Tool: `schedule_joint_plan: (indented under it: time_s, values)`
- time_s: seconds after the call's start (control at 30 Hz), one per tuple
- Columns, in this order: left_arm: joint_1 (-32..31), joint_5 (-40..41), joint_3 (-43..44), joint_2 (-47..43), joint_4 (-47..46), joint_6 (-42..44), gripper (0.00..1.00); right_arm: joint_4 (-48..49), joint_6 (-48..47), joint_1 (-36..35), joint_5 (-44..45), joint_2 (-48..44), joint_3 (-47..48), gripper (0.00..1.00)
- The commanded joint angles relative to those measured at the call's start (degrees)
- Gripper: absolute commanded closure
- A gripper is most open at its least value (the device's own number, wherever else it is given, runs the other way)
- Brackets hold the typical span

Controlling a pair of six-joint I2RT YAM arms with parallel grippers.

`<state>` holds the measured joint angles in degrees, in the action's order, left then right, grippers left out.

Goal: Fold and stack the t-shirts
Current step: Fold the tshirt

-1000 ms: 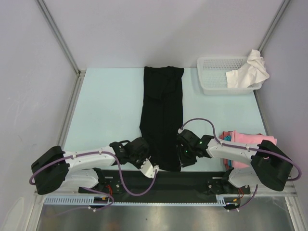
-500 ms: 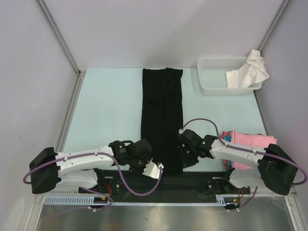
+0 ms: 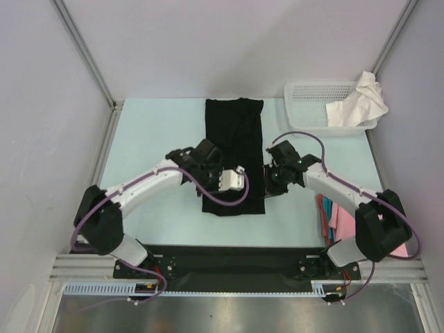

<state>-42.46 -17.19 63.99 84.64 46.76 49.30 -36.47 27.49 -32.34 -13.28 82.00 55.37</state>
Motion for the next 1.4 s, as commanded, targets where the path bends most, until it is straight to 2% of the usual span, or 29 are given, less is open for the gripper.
schedule_joint_plan:
  time_s: [0.0, 0.1, 0.27, 0.43, 0.67, 1.03, 1.07, 1.1, 1.13, 1.17, 1.2, 1.23, 1.27, 1.37]
  values:
    - [4.31, 0.04, 10.6, 9.45, 3.24, 3.17, 1.0, 3.85, -5.68, 3.84, 1.15, 5.44, 8.31, 1.0]
    - [7.2, 1.63, 14.83, 13.78, 1.24, 2.56, 1.0, 6.58, -6.13, 6.75, 0.54, 10.61, 13.86, 1.0]
    - [11.42, 5.32, 16.52, 19.85, -4.82, 2.3, 1.0, 7.73, -6.74, 8.69, 0.72, 18.19, 20.82, 1.0]
    - [14.24, 5.06, 22.75, 24.6, -7.56, -3.06, 1.0, 8.08, -6.66, 9.92, 1.32, 24.69, 24.95, 1.0]
    - [15.3, 6.38, 24.69, 27.5, -12.3, -4.73, 1.0, 8.52, -5.25, 11.24, 2.9, 27.69, 28.12, 1.0]
    - [16.79, 9.46, 31.2, 34.8, -14.33, -7.02, 1.0, 8.78, -4.54, 13.7, 2.91, 32.7, 31.89, 1.0]
    - [16.88, 9.72, 31.29, 35.06, -14.68, -7.02, 1.0, 8.87, -4.46, 13.88, 3.17, 33.05, 32.25, 0.99]
    - [16.88, 10.07, 31.46, 35.59, -14.6, -6.94, 1.0, 9.22, -4.28, 13.97, 3.26, 33.75, 32.6, 0.94]
    - [16.88, 10.33, 31.64, 35.77, -14.59, -6.94, 1.0, 9.31, -4.19, 14.4, 2.91, 34.02, 33.21, 0.83]
    - [16.88, 10.86, 31.81, 36.03, -14.42, -7.11, 1.0, 9.31, -4.19, 14.67, 2.99, 34.37, 33.74, 0.79]
    - [16.97, 11.99, 32.08, 36.21, -14.33, -8.24, 0.92, 9.14, -3.93, 15.11, 3.34, 34.54, 34.09, 0.72]
    - [16.97, 12.53, 32.25, 36.21, -14.33, -8.86, 0.8, 9.05, -3.76, 15.55, 3.43, 34.37, 34.36, 0.59]
    - [17.06, 13.23, 32.52, 36.12, -14.51, -10.87, 0.61, 9.48, -3.23, 16.68, 3.43, 33.94, 34.54, 0.55]
    - [18.2, 13.76, 32.96, 33.5, -17.56, -16.05, 0.4, 10.27, -4.27, 17.57, 5.53, 30.87, 34.45, 0.46]
